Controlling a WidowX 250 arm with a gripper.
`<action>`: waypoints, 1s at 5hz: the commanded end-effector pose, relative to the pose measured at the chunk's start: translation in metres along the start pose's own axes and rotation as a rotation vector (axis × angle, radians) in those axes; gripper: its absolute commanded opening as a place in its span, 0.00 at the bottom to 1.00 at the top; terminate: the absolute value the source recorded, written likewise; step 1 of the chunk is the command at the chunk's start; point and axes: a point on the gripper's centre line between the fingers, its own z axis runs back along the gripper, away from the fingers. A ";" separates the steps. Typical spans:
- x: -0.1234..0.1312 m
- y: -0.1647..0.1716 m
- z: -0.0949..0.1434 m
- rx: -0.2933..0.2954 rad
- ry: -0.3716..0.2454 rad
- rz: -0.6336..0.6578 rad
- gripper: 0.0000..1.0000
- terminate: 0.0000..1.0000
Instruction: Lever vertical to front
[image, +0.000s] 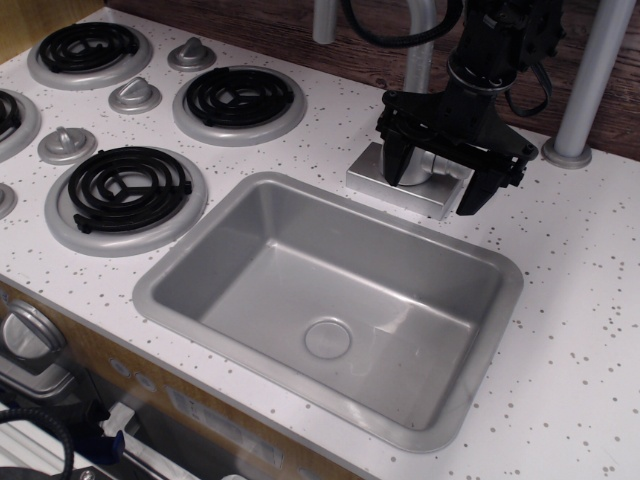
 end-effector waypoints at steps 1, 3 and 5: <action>0.000 0.000 0.000 0.000 0.000 0.000 1.00 0.00; 0.021 -0.006 0.018 -0.007 -0.113 -0.110 1.00 0.00; 0.048 -0.012 0.031 0.003 -0.161 -0.202 1.00 0.00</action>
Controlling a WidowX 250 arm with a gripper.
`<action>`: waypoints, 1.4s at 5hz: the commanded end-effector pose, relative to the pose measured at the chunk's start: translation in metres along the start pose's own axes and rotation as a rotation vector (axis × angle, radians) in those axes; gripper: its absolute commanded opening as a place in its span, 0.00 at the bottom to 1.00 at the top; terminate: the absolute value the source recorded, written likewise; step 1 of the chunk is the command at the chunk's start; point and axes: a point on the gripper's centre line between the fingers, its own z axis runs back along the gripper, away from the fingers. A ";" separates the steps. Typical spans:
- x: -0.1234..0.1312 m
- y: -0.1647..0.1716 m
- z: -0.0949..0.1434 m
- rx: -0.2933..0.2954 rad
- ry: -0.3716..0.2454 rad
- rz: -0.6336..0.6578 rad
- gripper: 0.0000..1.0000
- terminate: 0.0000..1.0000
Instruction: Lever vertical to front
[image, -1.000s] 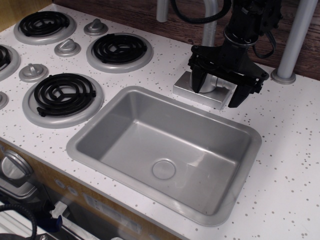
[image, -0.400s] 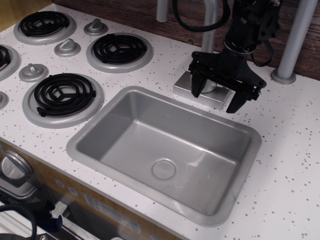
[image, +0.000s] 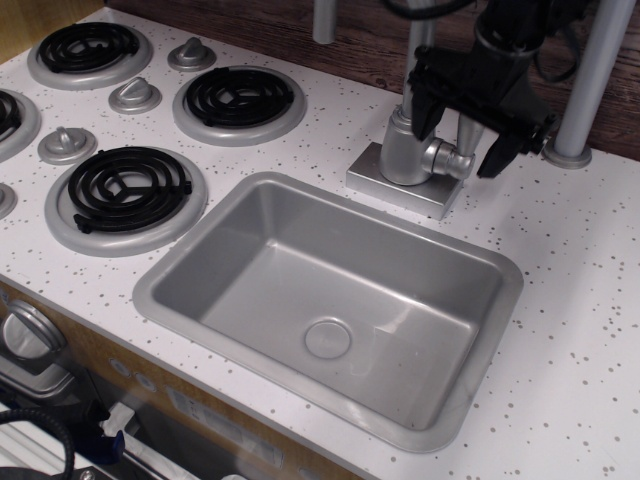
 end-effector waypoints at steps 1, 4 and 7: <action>0.022 -0.005 0.014 -0.003 -0.098 -0.029 1.00 0.00; 0.049 -0.007 0.010 0.025 -0.130 -0.058 1.00 0.00; 0.039 0.000 0.002 0.071 -0.045 -0.045 0.00 0.00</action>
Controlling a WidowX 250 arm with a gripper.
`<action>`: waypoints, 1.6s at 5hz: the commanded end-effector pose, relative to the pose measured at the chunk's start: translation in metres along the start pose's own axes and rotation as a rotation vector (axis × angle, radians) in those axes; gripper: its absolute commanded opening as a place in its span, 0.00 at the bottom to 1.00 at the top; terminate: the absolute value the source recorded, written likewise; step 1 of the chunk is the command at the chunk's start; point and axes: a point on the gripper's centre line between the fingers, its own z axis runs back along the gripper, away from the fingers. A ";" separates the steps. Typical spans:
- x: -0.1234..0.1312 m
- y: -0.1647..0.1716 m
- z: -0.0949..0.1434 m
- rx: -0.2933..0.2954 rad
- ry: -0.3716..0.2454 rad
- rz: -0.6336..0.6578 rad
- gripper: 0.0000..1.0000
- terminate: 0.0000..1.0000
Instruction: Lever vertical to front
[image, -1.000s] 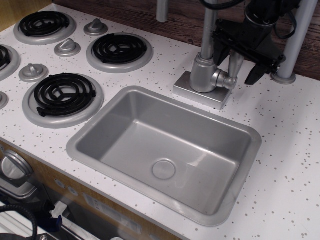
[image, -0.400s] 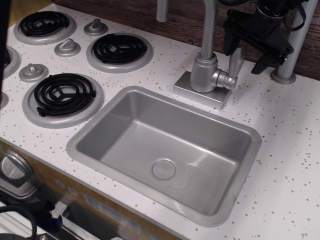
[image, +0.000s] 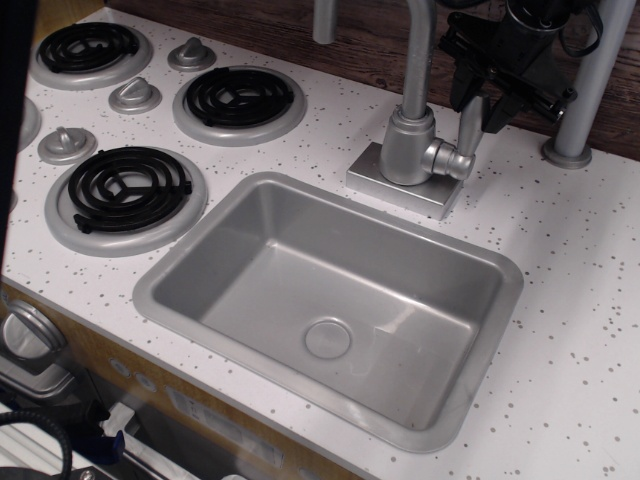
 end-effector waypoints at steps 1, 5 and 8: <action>-0.016 0.003 0.015 0.012 0.024 0.025 0.00 0.00; -0.058 -0.001 -0.011 -0.106 0.069 0.147 0.00 0.00; -0.074 -0.001 0.016 -0.057 0.113 0.195 1.00 0.00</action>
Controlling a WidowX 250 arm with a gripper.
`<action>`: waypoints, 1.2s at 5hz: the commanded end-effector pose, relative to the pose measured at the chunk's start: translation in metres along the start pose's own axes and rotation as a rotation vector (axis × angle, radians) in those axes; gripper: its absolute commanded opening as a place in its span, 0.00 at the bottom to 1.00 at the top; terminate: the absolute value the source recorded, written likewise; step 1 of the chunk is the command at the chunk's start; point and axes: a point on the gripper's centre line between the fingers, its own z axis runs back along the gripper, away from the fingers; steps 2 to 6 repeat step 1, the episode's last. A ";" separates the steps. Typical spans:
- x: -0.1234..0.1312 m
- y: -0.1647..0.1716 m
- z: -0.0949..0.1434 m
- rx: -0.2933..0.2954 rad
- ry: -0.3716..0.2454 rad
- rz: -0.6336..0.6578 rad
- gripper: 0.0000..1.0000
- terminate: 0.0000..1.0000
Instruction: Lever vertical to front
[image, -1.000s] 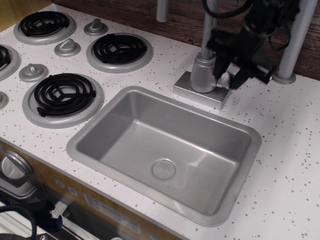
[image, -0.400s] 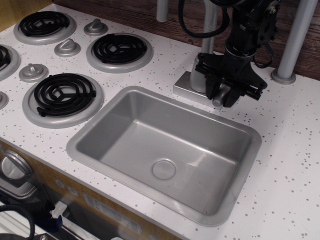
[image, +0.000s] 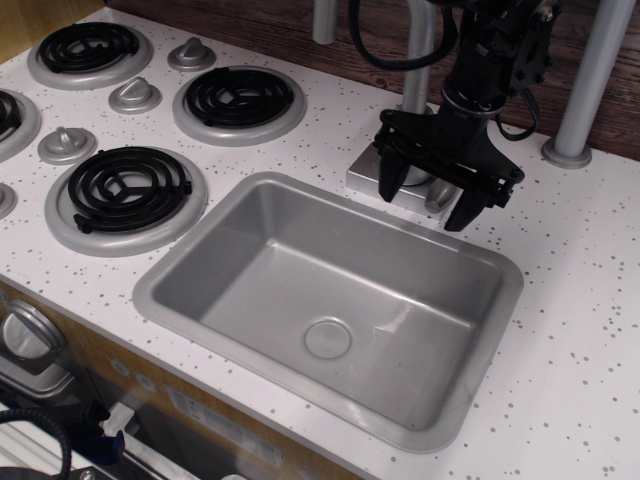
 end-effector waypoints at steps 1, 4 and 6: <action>0.001 0.000 0.034 0.001 -0.081 0.033 1.00 1.00; 0.001 0.000 0.034 0.001 -0.081 0.033 1.00 1.00; 0.001 0.000 0.034 0.001 -0.081 0.033 1.00 1.00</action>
